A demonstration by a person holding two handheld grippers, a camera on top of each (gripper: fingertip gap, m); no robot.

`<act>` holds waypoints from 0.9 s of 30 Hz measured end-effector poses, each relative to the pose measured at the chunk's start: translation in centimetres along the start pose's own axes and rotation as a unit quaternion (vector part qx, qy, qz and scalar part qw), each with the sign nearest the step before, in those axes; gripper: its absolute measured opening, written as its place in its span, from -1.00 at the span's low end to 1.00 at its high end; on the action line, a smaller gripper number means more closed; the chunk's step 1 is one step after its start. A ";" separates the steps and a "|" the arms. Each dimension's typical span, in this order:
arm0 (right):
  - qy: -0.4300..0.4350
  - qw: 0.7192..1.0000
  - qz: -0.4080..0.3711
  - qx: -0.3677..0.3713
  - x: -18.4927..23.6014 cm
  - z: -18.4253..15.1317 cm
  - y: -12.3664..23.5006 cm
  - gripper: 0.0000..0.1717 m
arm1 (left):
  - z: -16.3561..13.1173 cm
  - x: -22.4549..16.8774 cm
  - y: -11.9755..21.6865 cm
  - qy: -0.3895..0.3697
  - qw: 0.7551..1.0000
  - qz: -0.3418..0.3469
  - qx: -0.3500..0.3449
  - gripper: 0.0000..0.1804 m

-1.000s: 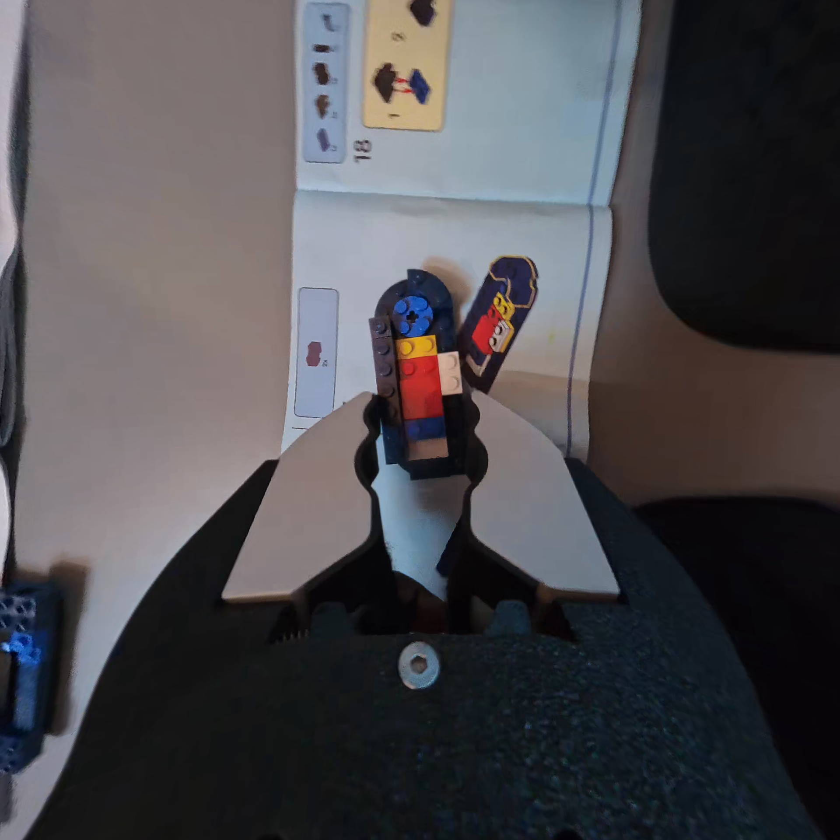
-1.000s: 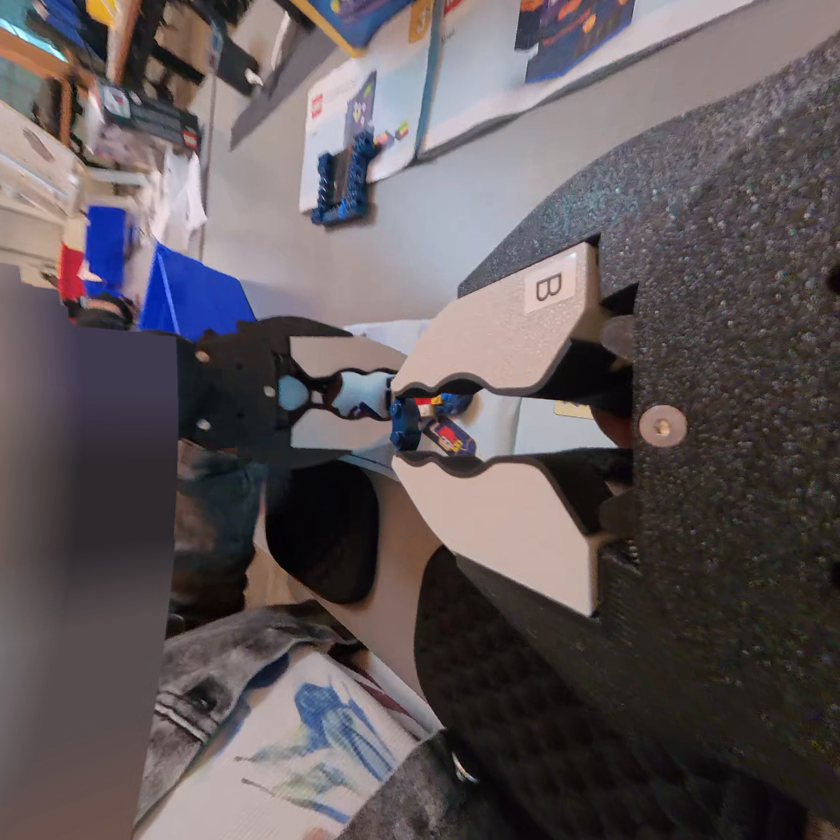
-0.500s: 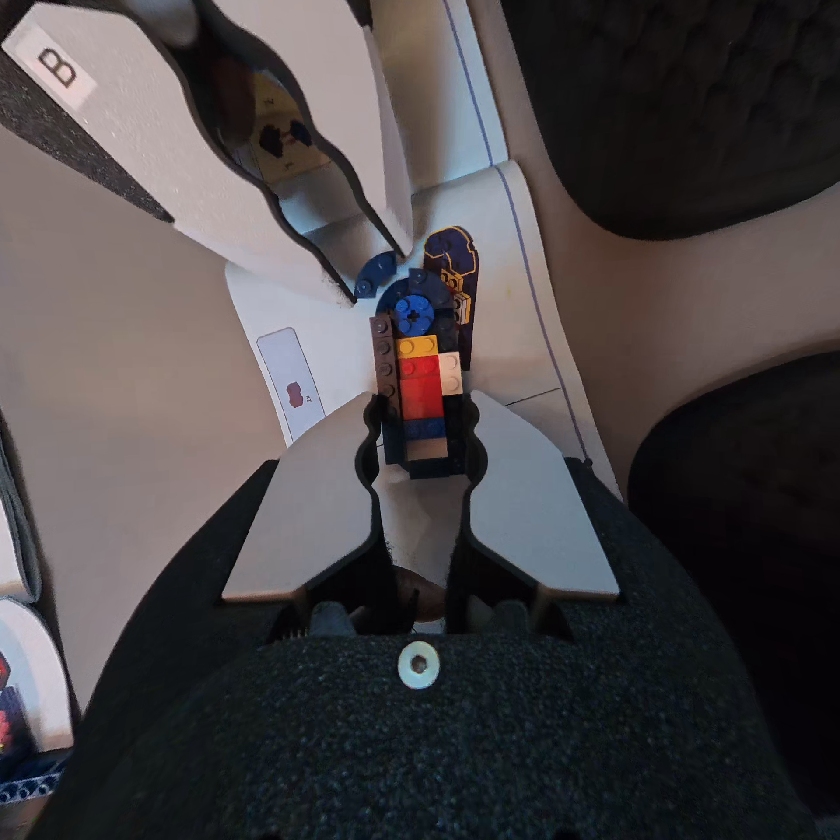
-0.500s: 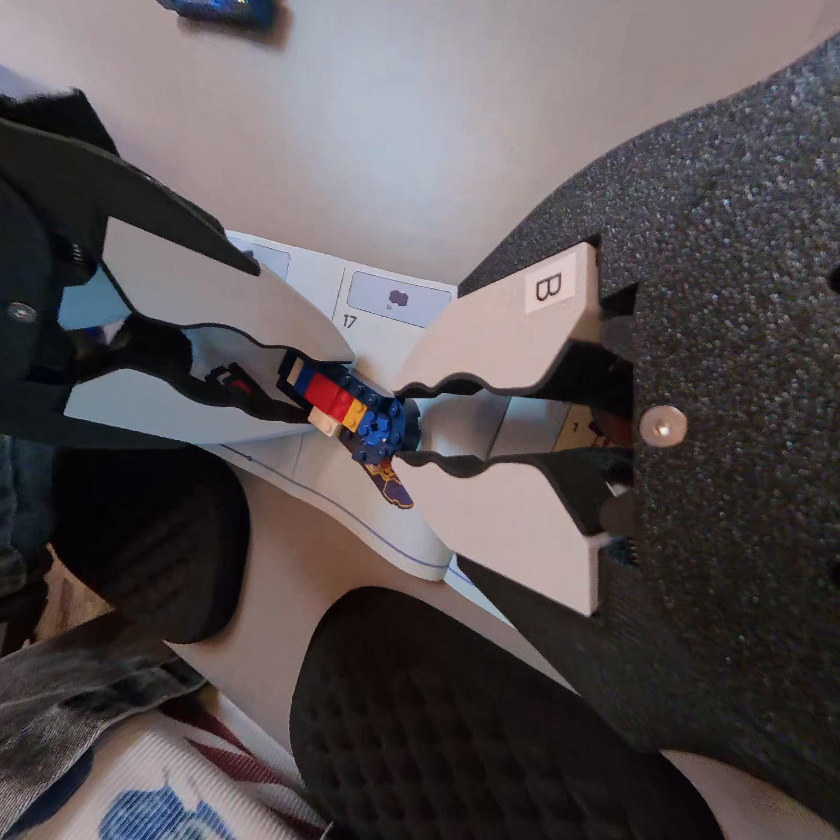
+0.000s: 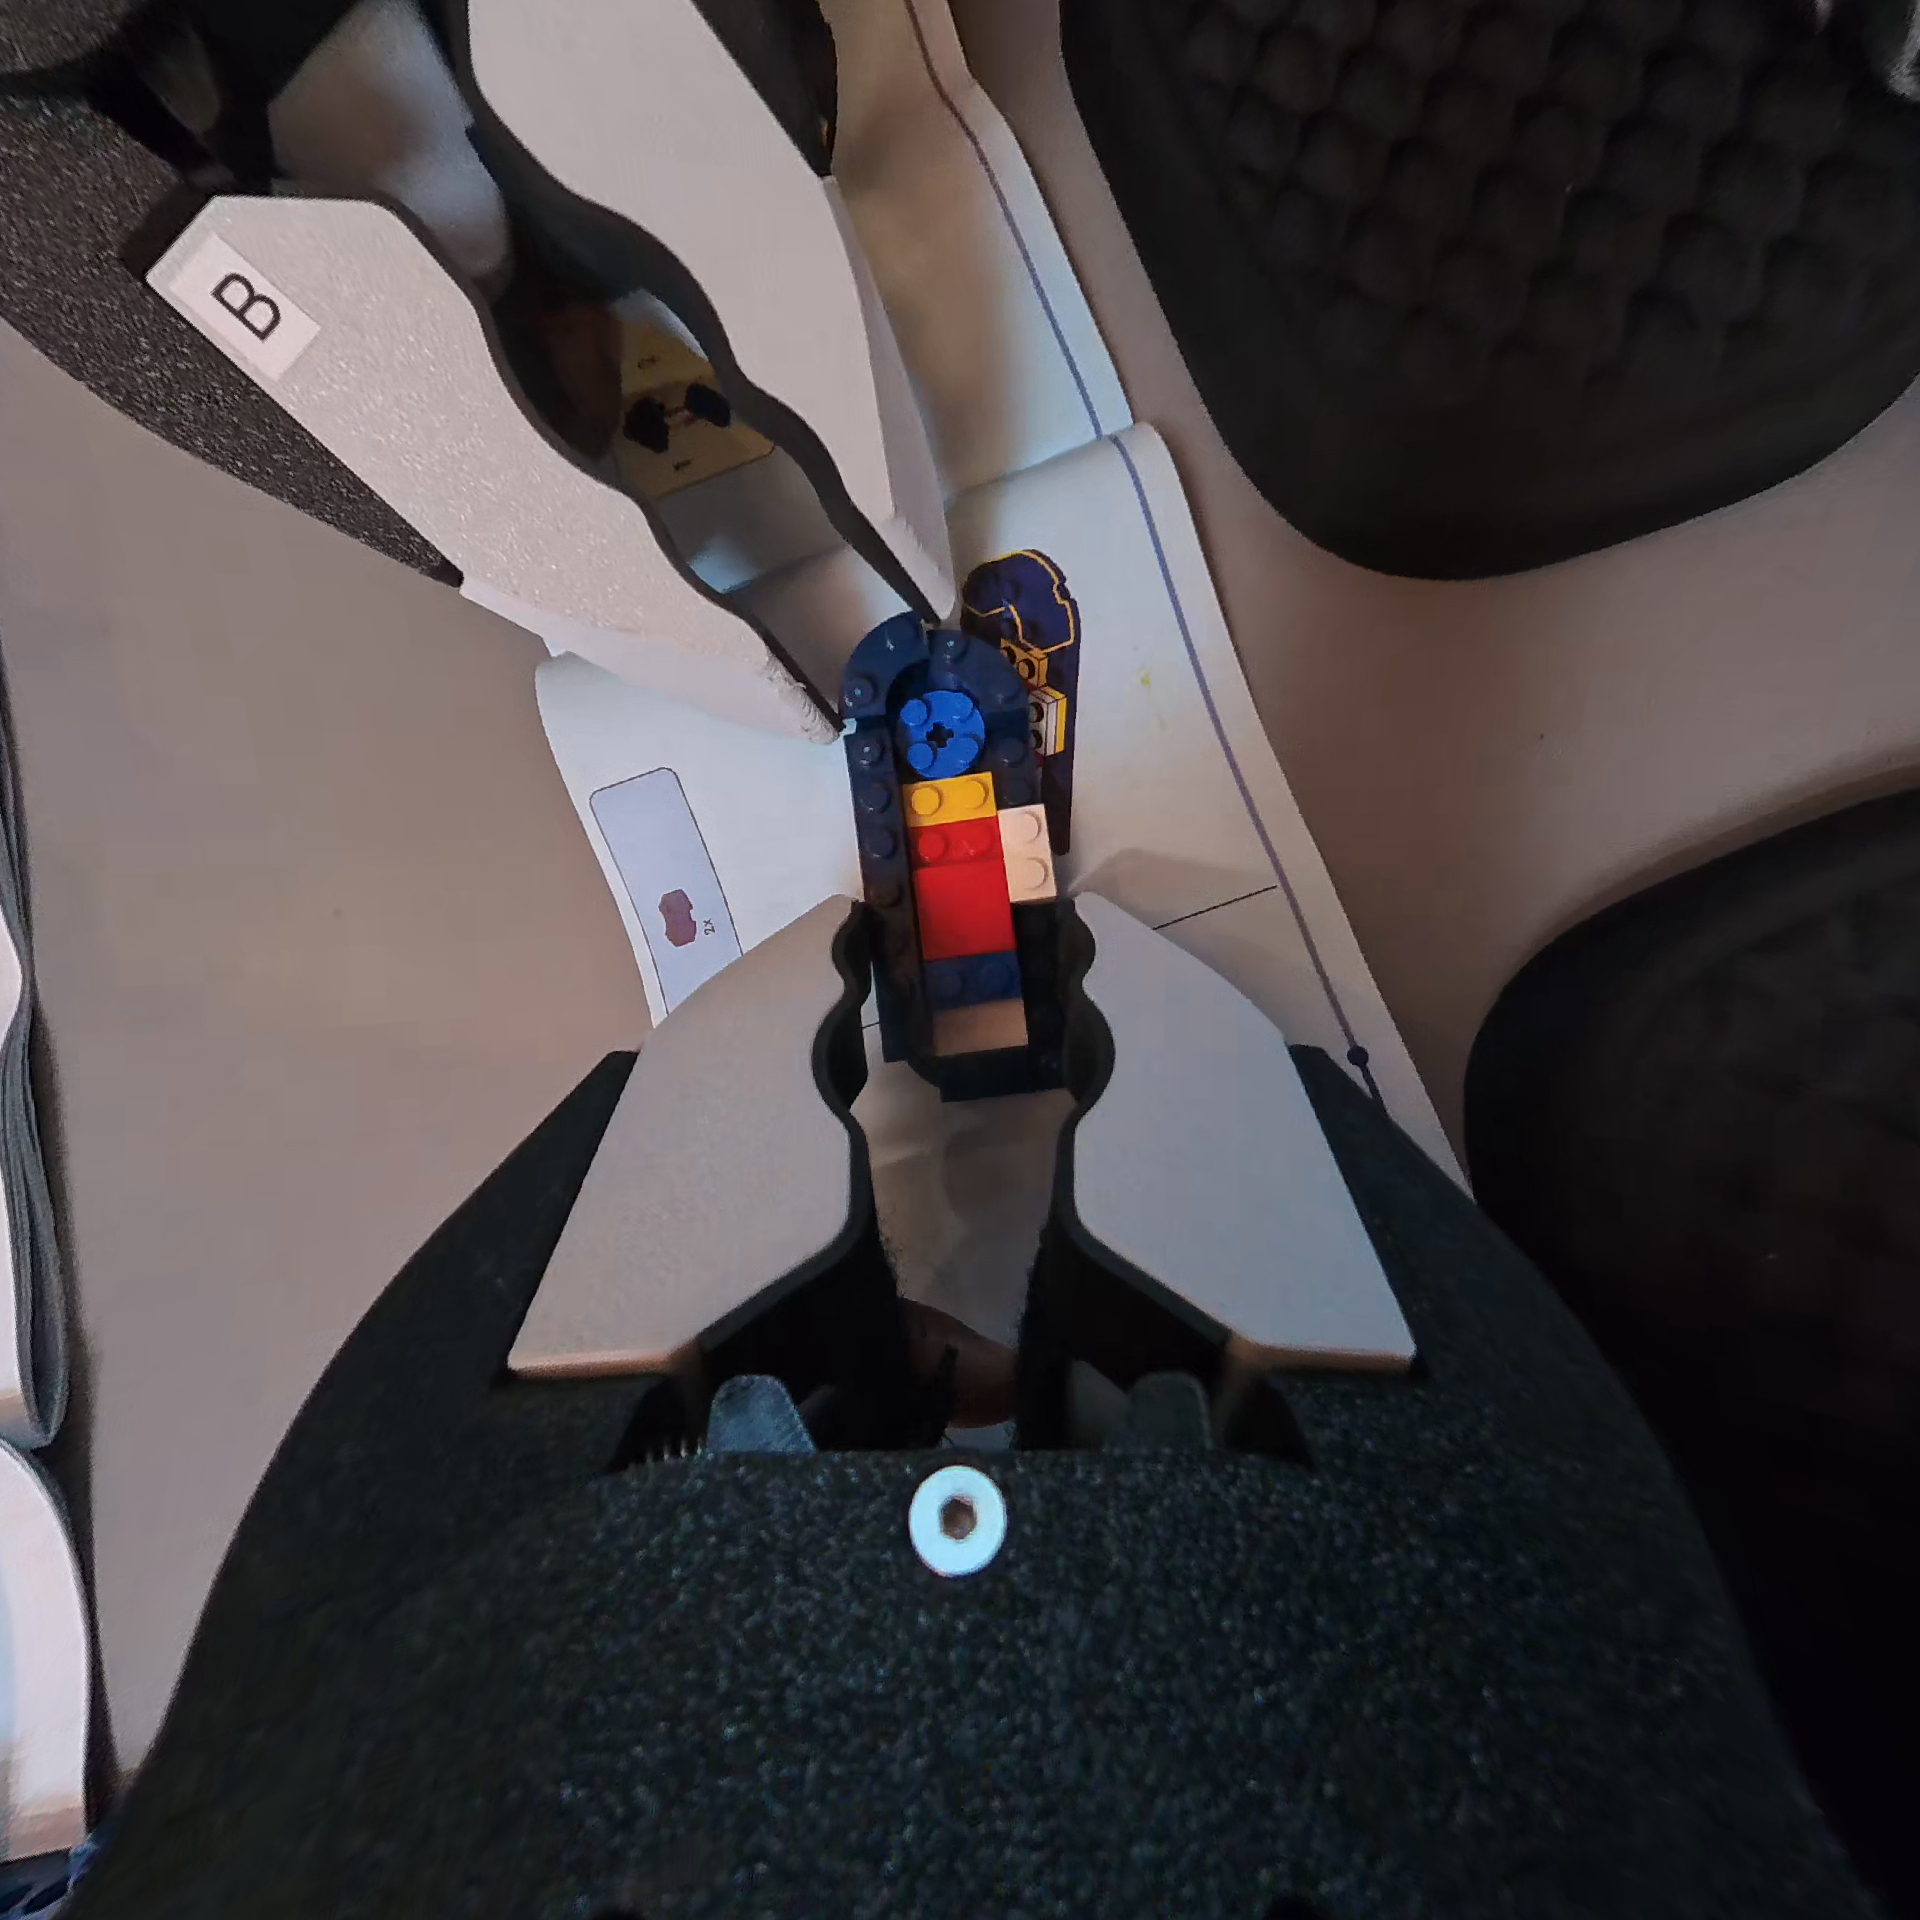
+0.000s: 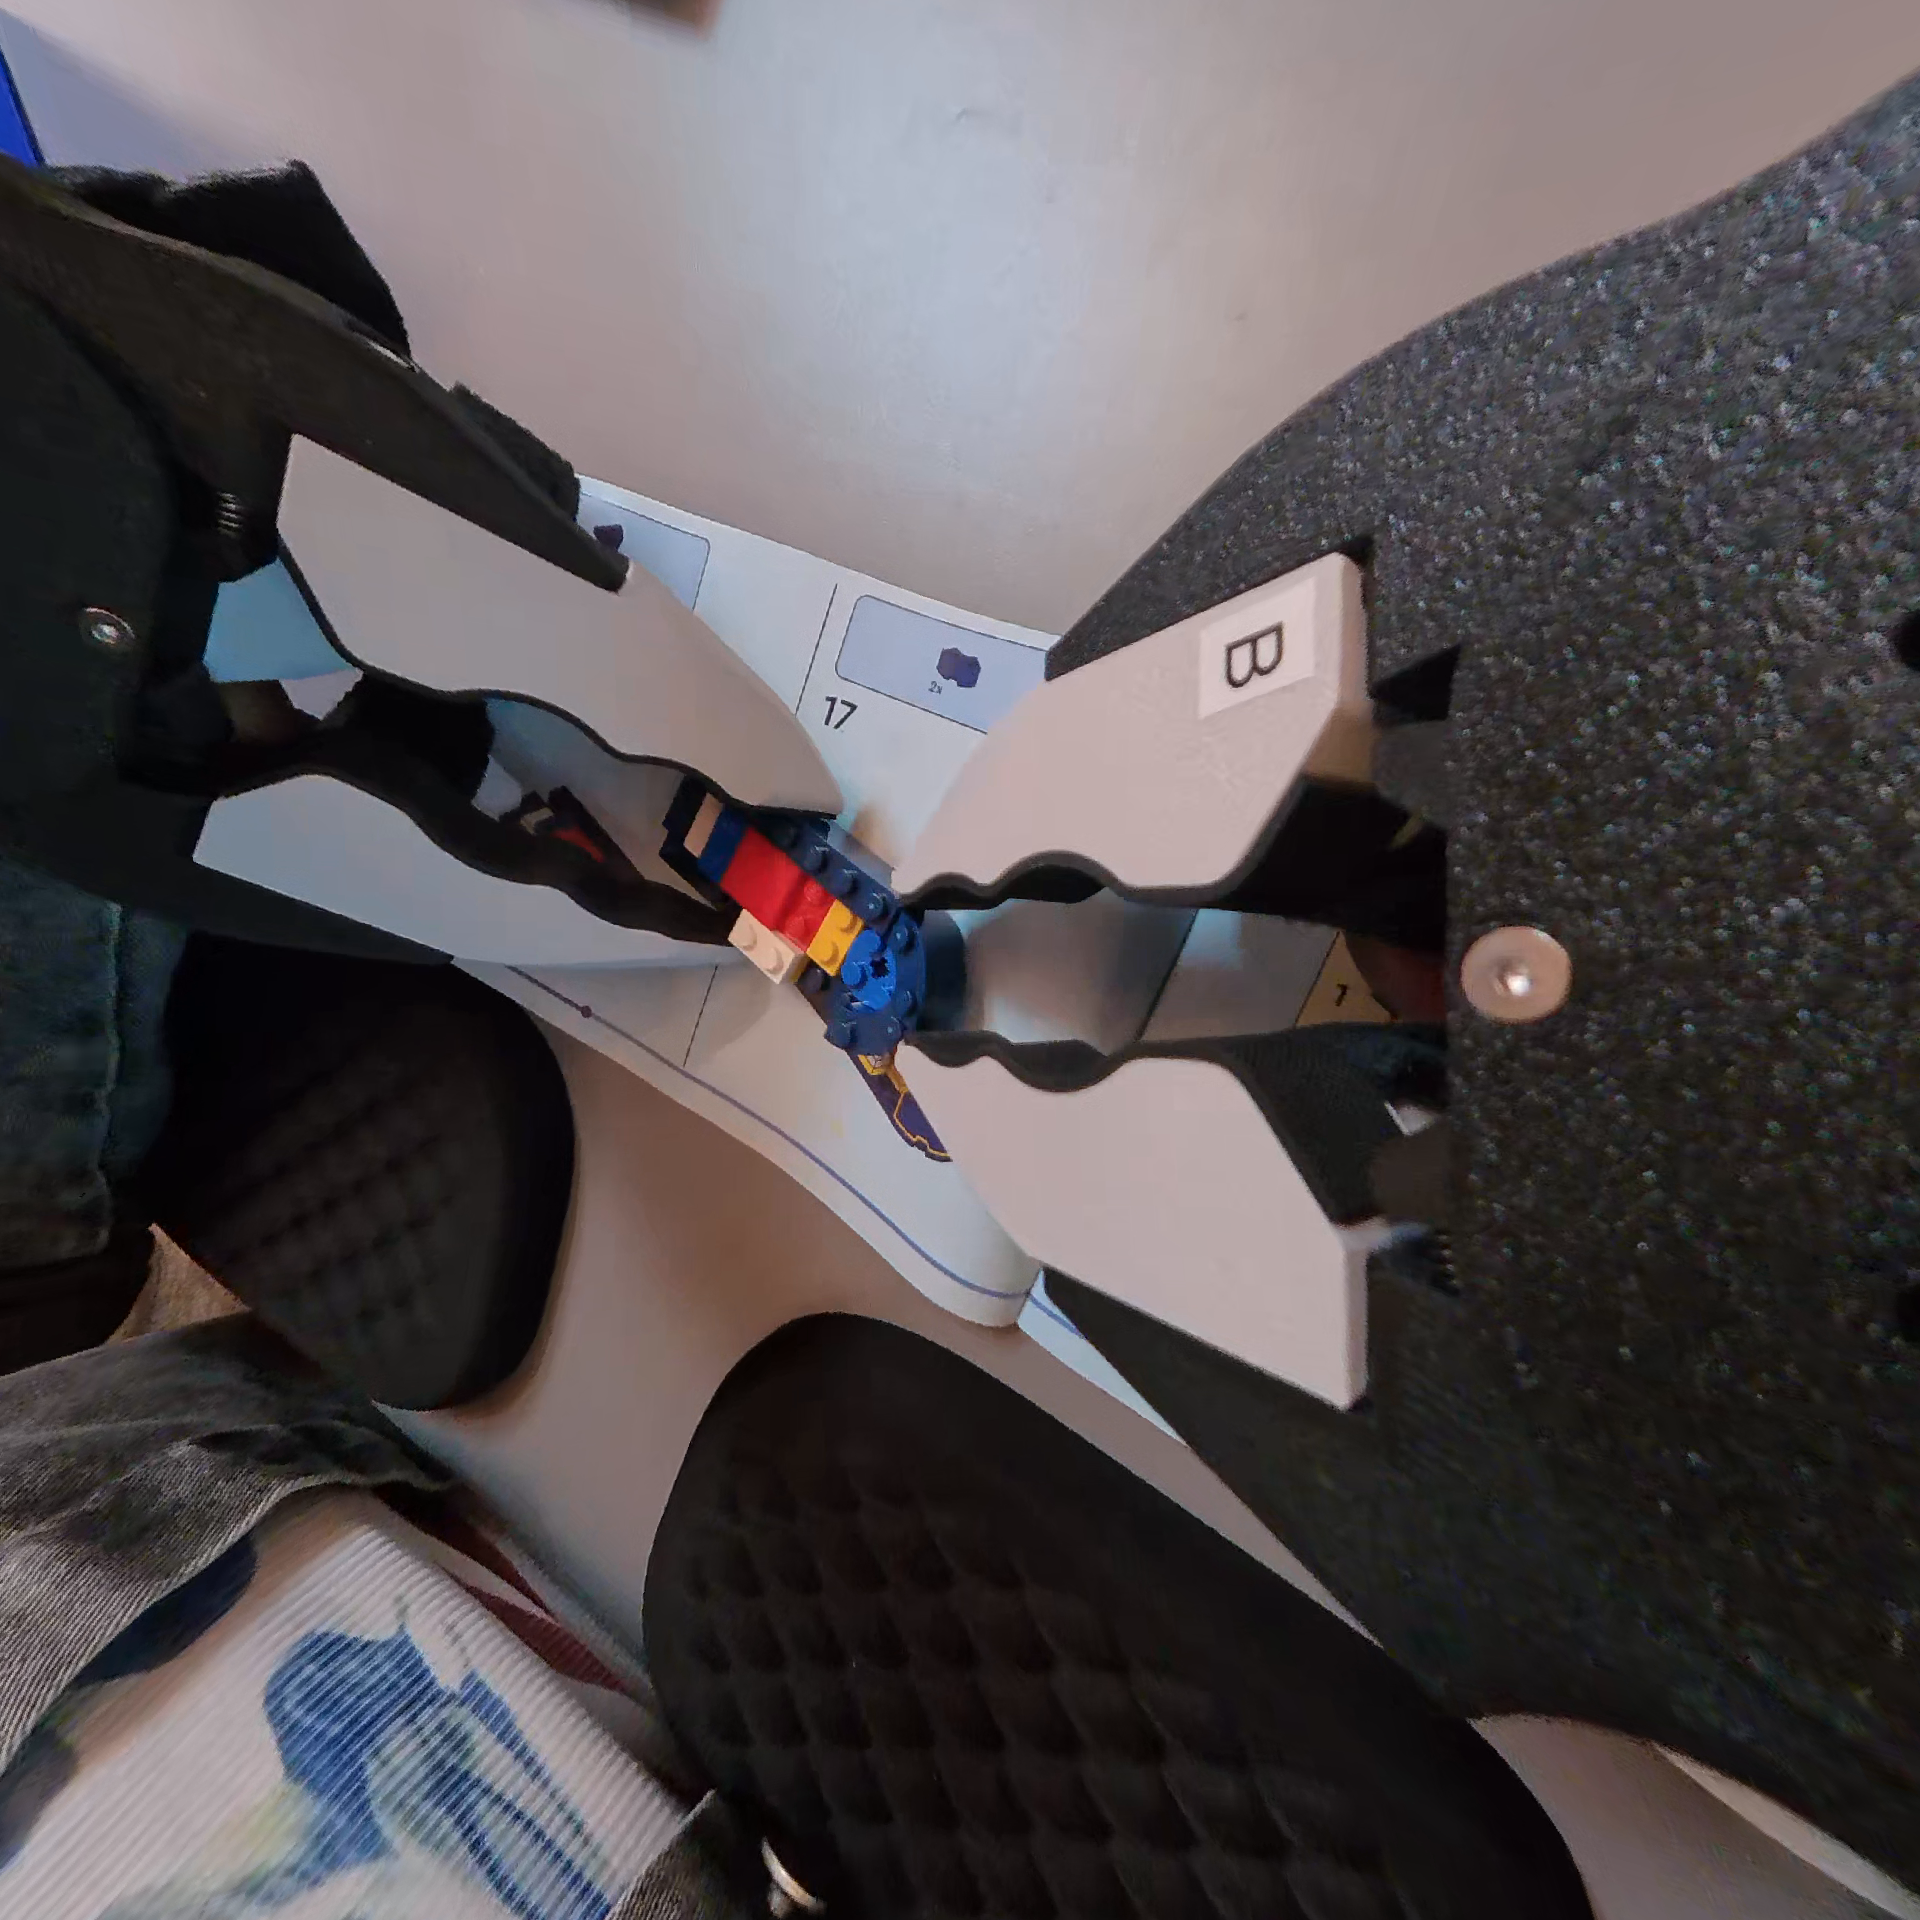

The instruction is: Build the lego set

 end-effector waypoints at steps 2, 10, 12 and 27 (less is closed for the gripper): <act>0.001 1.000 -0.002 0.003 0.0 -0.1 0.0 -0.74 | 0.0 0.0 0.0 0.002 1.000 0.000 -0.002 -0.63; 0.002 0.999 -0.002 0.038 0.1 -0.5 -0.5 -0.70 | -0.1 -0.1 -0.1 0.009 1.000 -0.004 -0.009 -0.63; -0.004 0.999 -0.003 0.033 0.1 -0.5 -0.2 -0.64 | -0.1 -0.1 -0.1 0.008 1.000 -0.004 -0.008 -0.63; -0.011 0.997 -0.040 0.069 0.2 -1.1 0.1 -0.67 | 0.3 -0.4 -0.2 0.027 1.000 -0.010 0.000 -0.52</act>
Point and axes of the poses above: each gripper's, where its closed fingertips meet, y back along the fingers, z out of its top, x = y × z across the jaws, the point moved 6 cm from there along y, back along the fingers, and after that the axes turned 2 degrees about x, right-handed, at the moved point
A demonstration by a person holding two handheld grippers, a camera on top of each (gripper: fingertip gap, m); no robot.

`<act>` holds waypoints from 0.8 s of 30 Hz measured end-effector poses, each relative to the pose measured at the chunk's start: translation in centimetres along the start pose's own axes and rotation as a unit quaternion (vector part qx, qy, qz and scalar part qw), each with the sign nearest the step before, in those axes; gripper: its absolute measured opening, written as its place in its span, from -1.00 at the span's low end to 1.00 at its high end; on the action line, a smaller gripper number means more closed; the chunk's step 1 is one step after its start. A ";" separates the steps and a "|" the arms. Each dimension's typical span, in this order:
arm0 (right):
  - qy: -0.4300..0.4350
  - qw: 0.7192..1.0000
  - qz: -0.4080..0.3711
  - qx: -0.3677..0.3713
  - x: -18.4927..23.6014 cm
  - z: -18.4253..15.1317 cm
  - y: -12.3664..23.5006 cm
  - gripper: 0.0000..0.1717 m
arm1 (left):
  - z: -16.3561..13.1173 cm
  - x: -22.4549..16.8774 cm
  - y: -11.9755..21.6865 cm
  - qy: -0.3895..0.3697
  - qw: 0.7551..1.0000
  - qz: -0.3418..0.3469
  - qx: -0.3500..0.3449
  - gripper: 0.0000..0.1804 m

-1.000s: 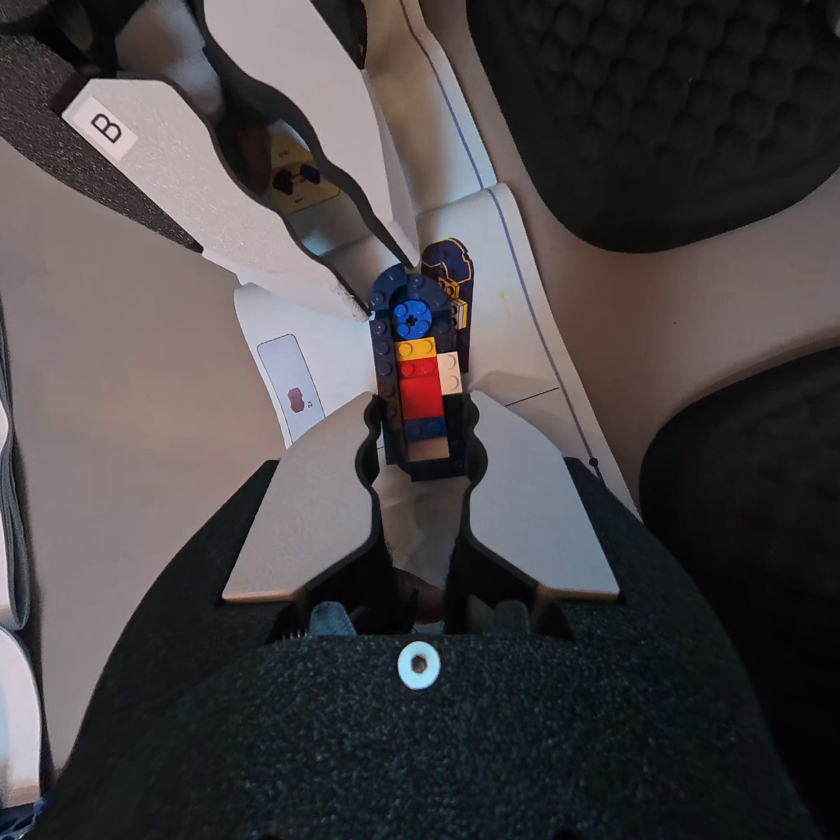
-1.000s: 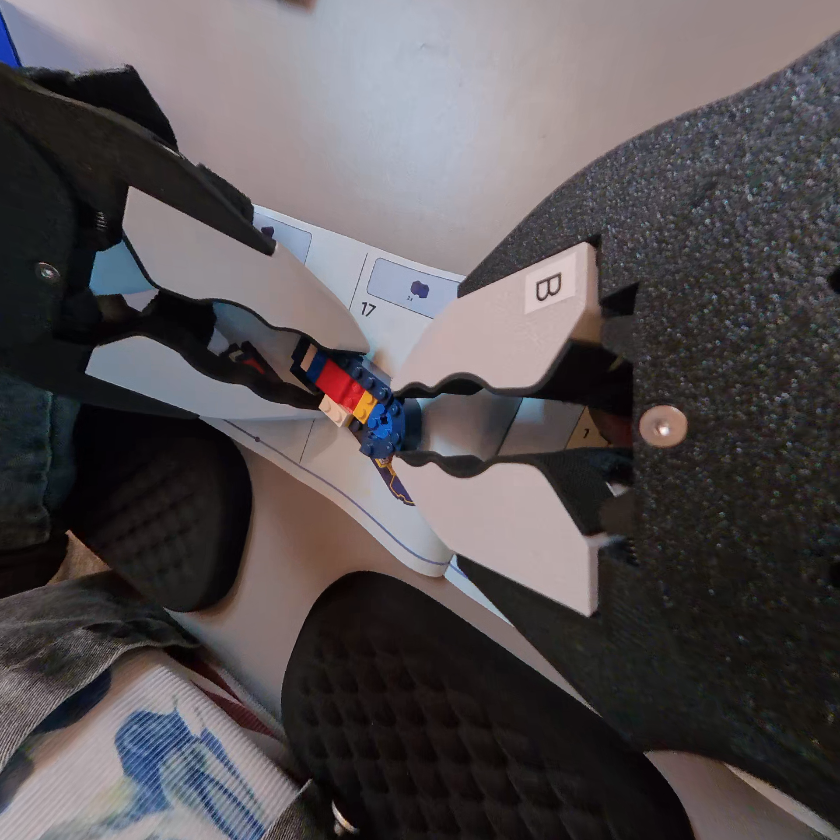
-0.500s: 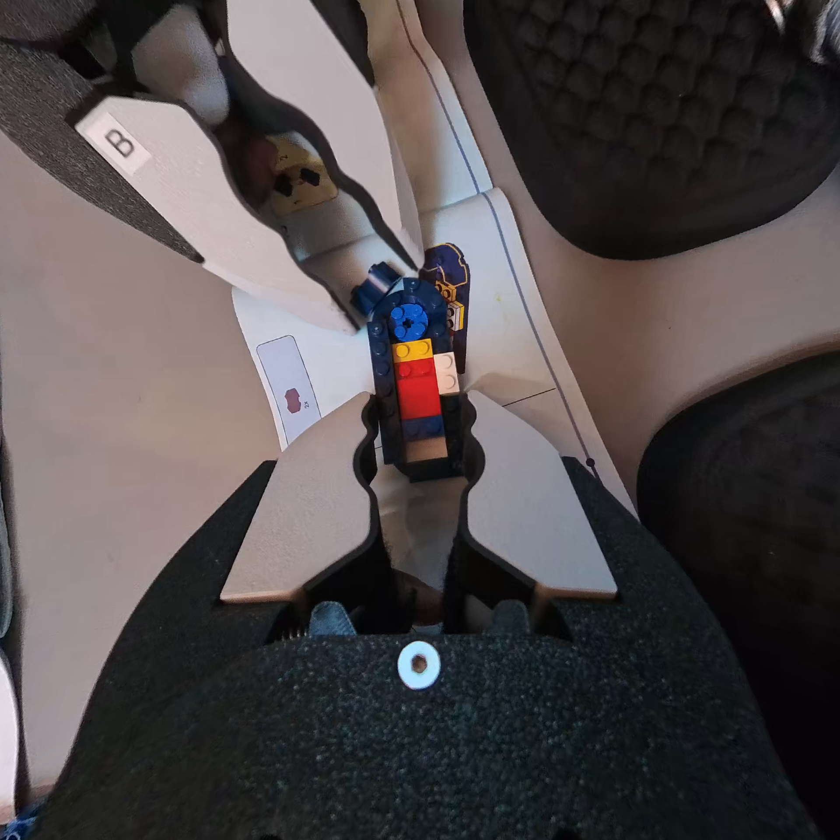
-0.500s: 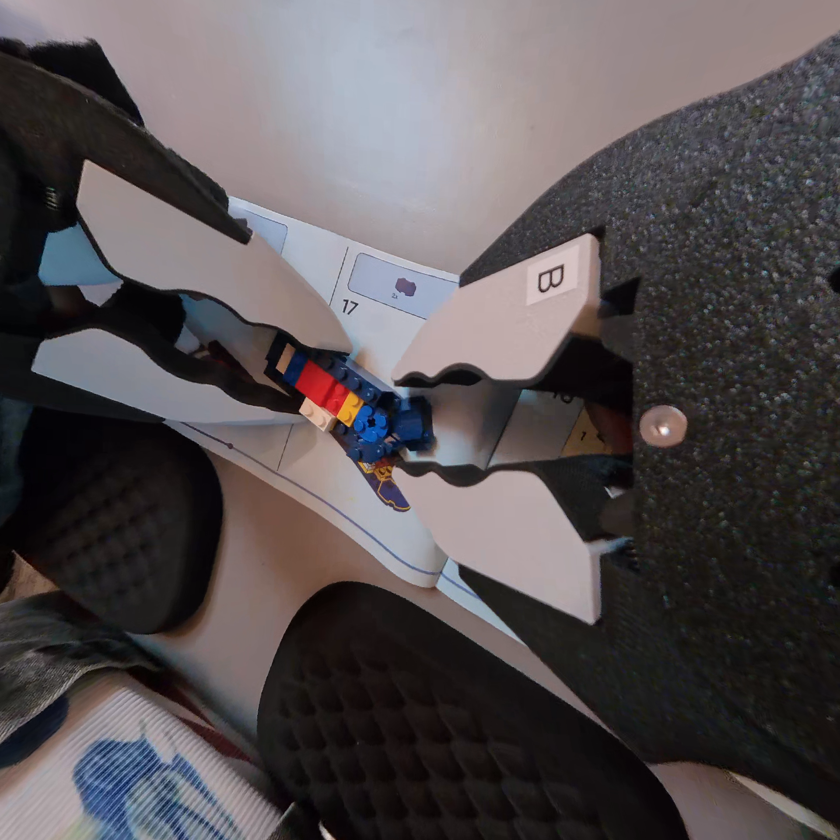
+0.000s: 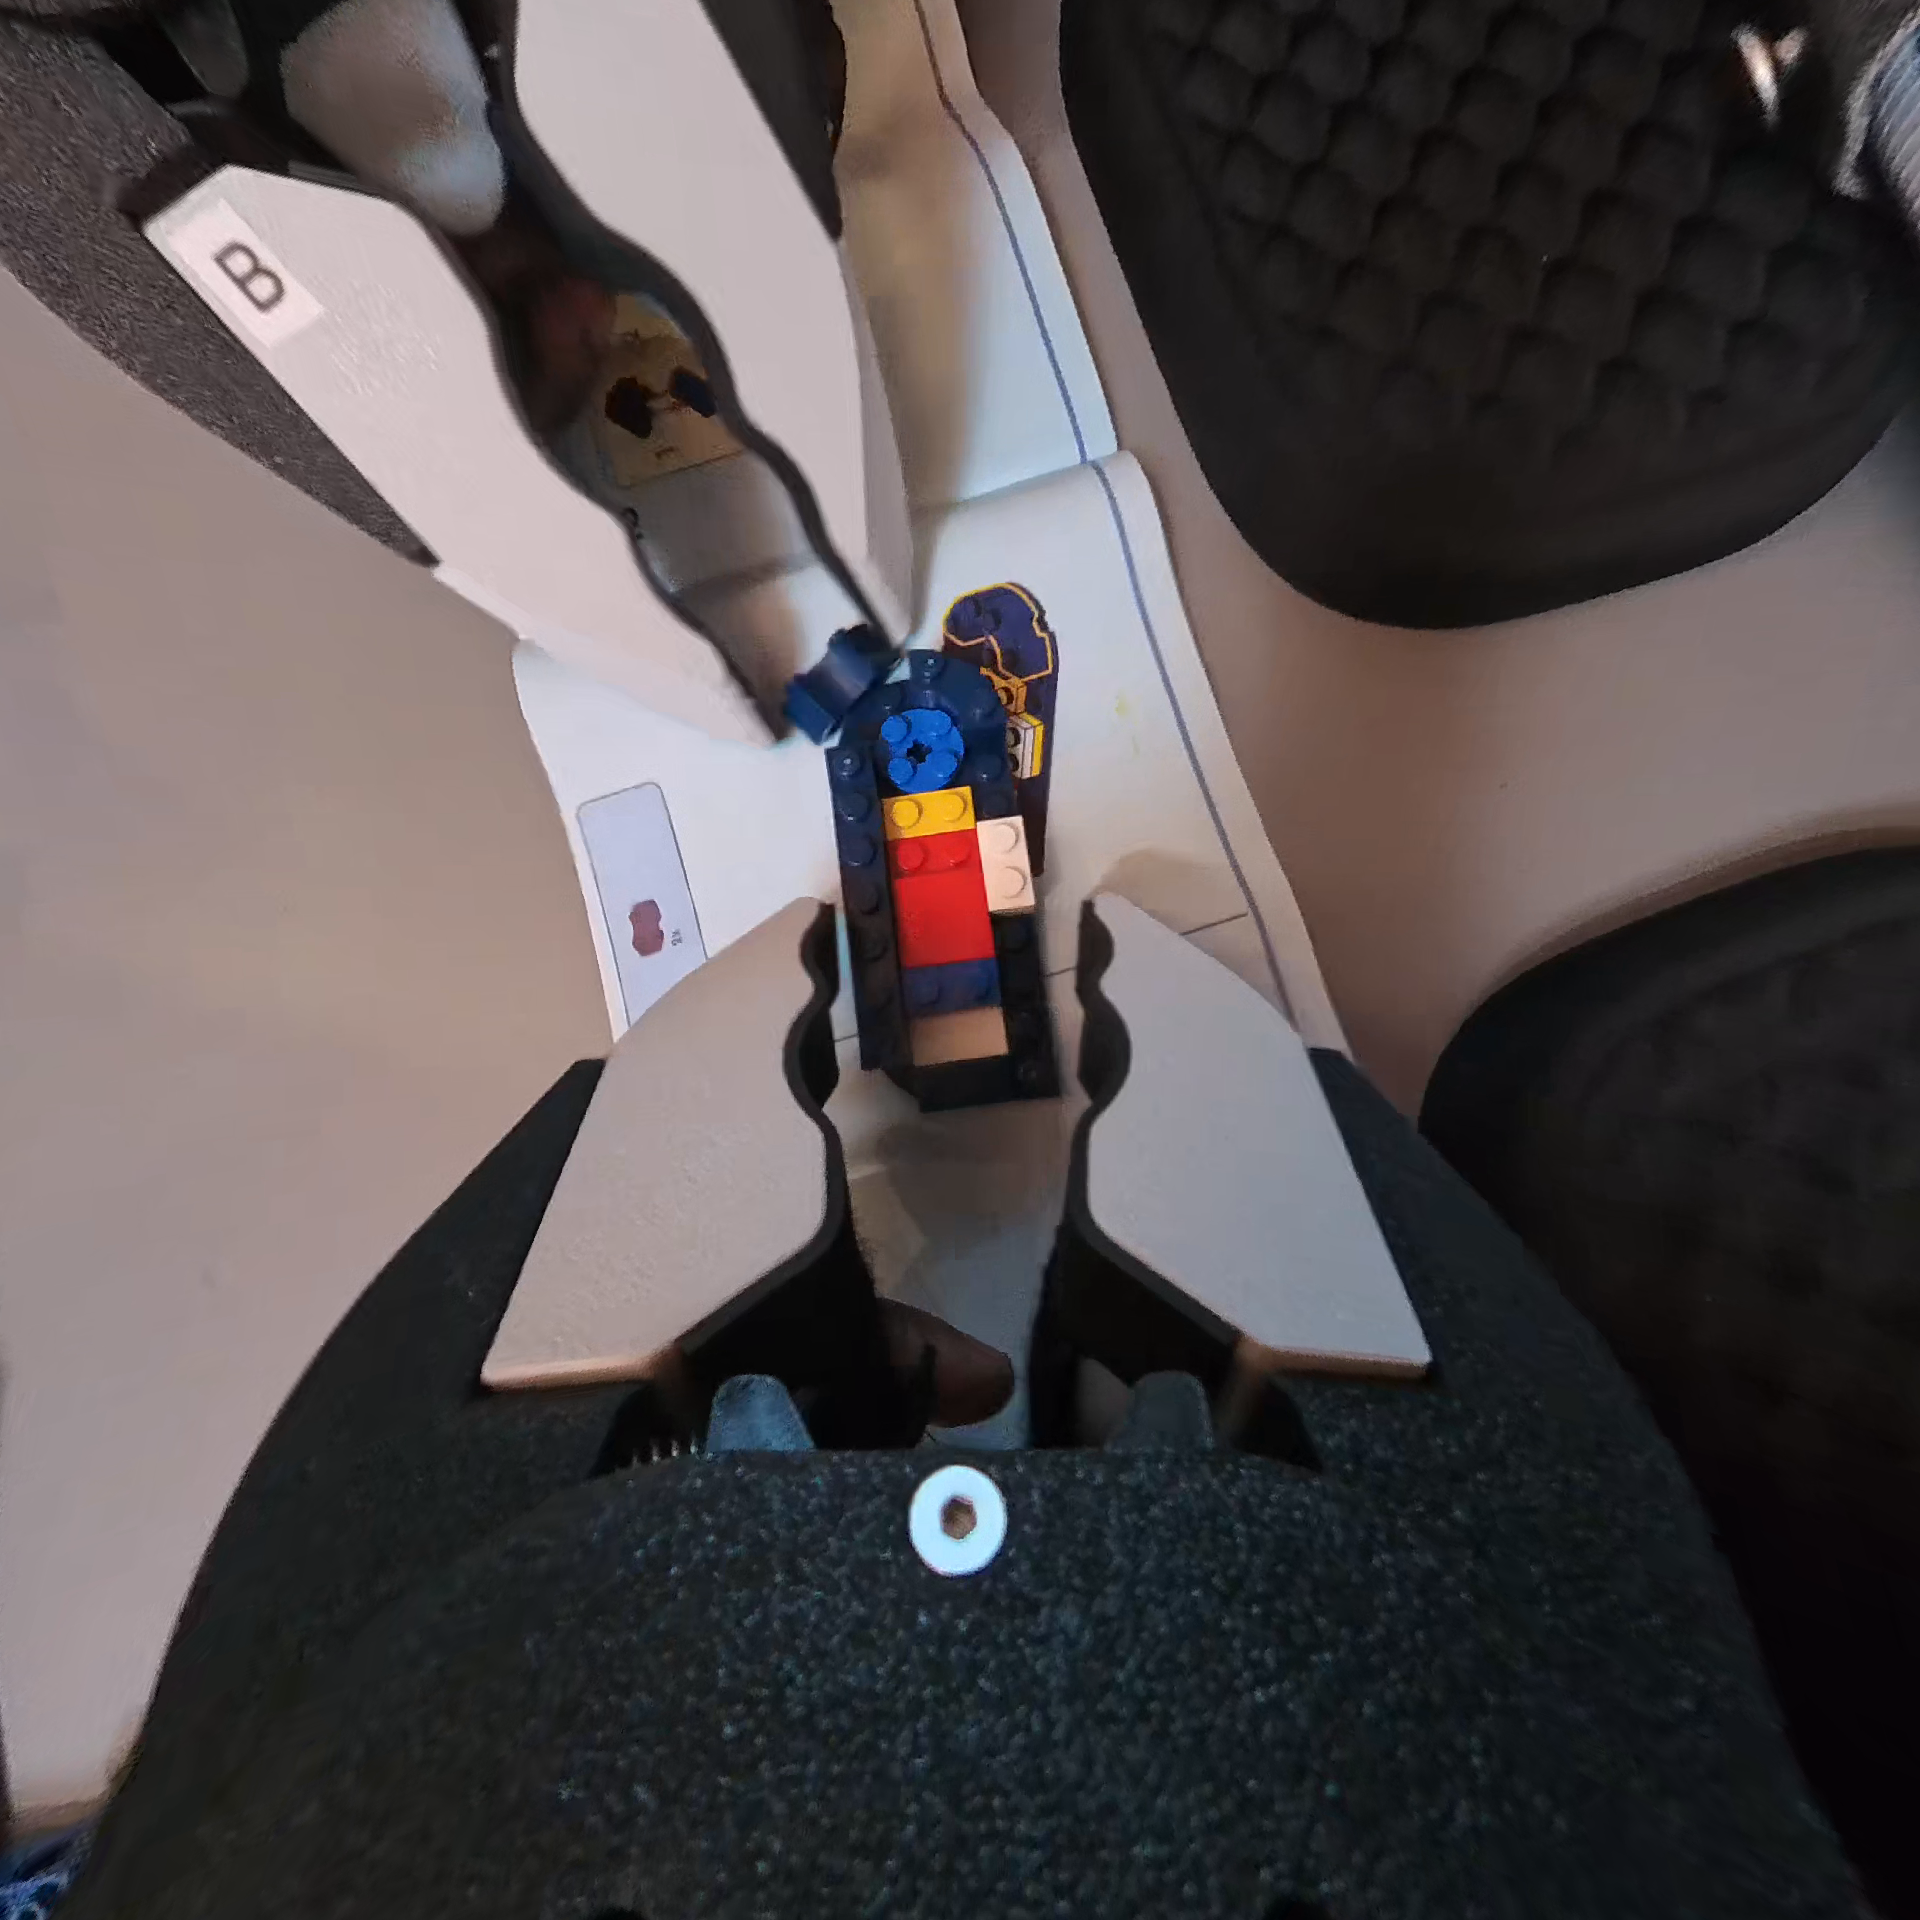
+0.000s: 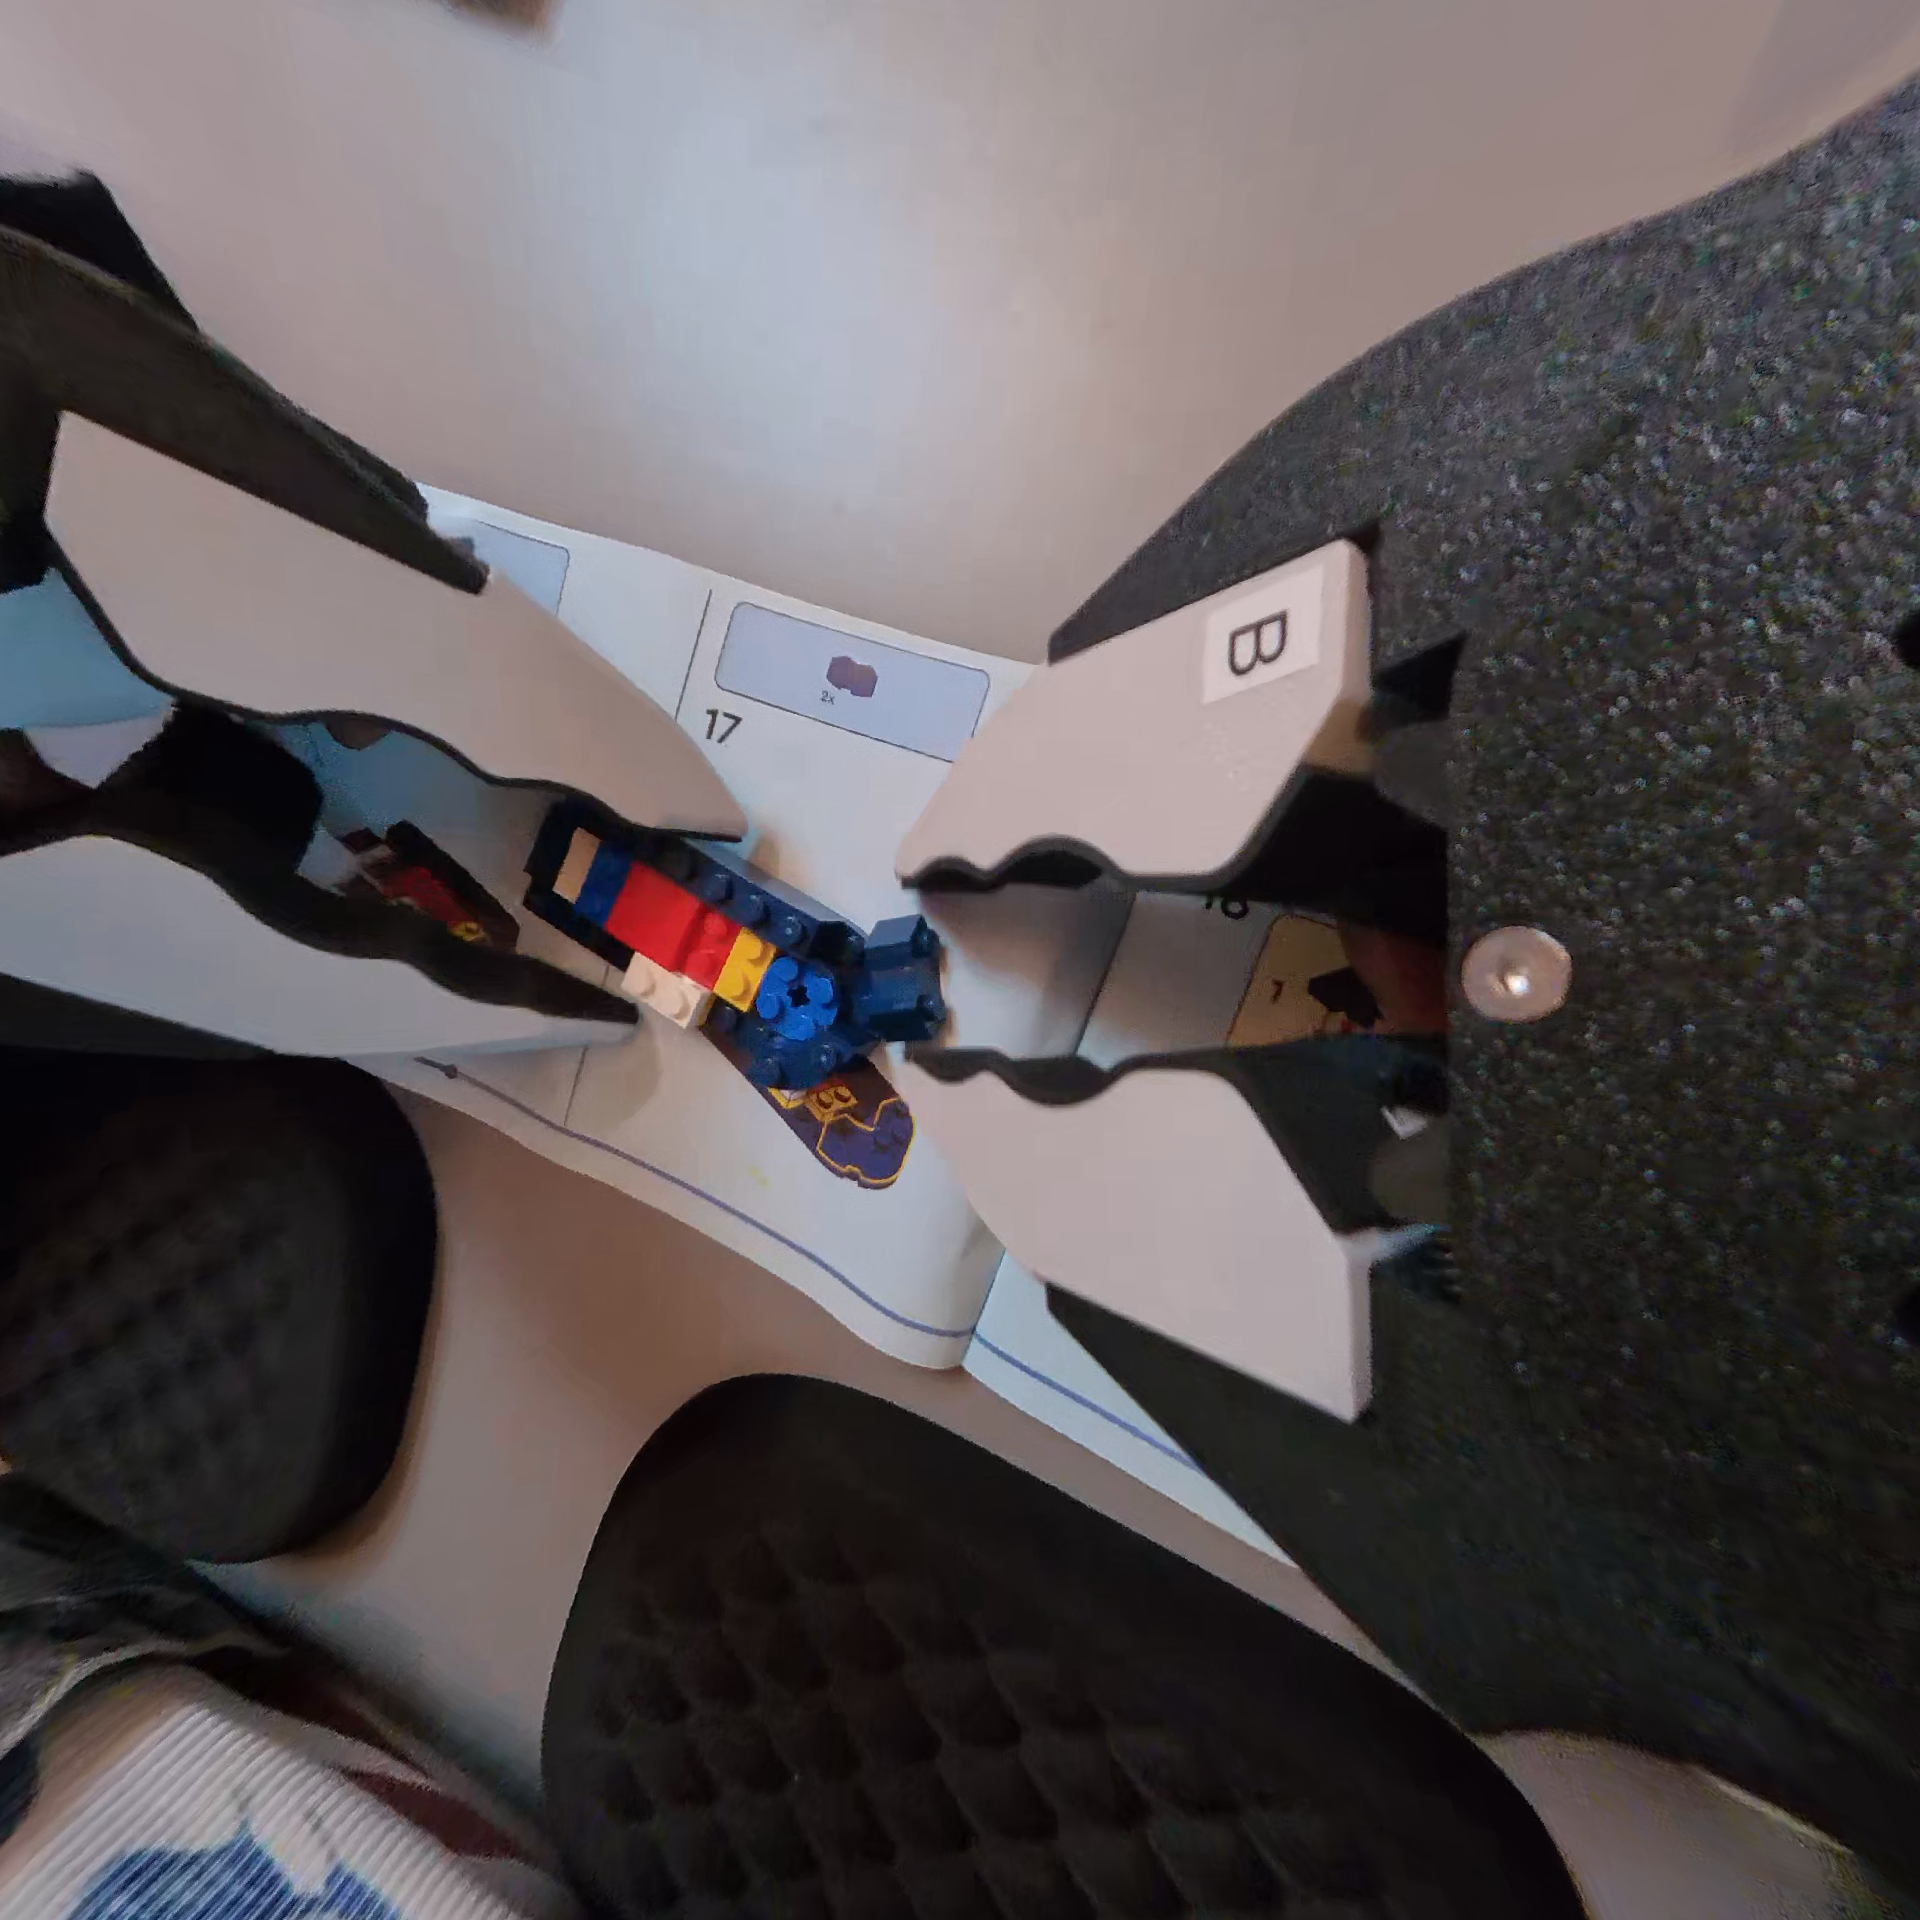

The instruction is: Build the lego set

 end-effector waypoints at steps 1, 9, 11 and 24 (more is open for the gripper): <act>0.006 1.000 -0.002 0.002 0.0 0.1 -0.1 -0.74 | 0.1 0.0 0.1 0.006 1.000 0.003 0.002 -0.47; 0.061 0.990 -0.130 0.006 -0.3 3.1 3.4 -0.74 | 3.0 1.6 3.3 0.265 0.939 0.151 -0.162 -0.57; 0.091 0.978 -0.190 0.009 -0.1 4.9 4.8 -0.74 | 4.1 1.6 4.4 0.361 0.881 0.120 -0.282 -0.68; 0.164 0.944 -0.272 0.088 2.2 9.2 5.8 -0.74 | 5.1 1.0 4.5 0.463 0.758 -0.043 -0.457 -0.90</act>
Point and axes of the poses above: each gripper's, where its closed fingertips meet, y back along the fingers, z out of its top, x = y × z across the jaws, the point moved 6 cm from there along y, back along the fingers, and after that the axes turned 2 degrees about x, right-handed, at the moved point
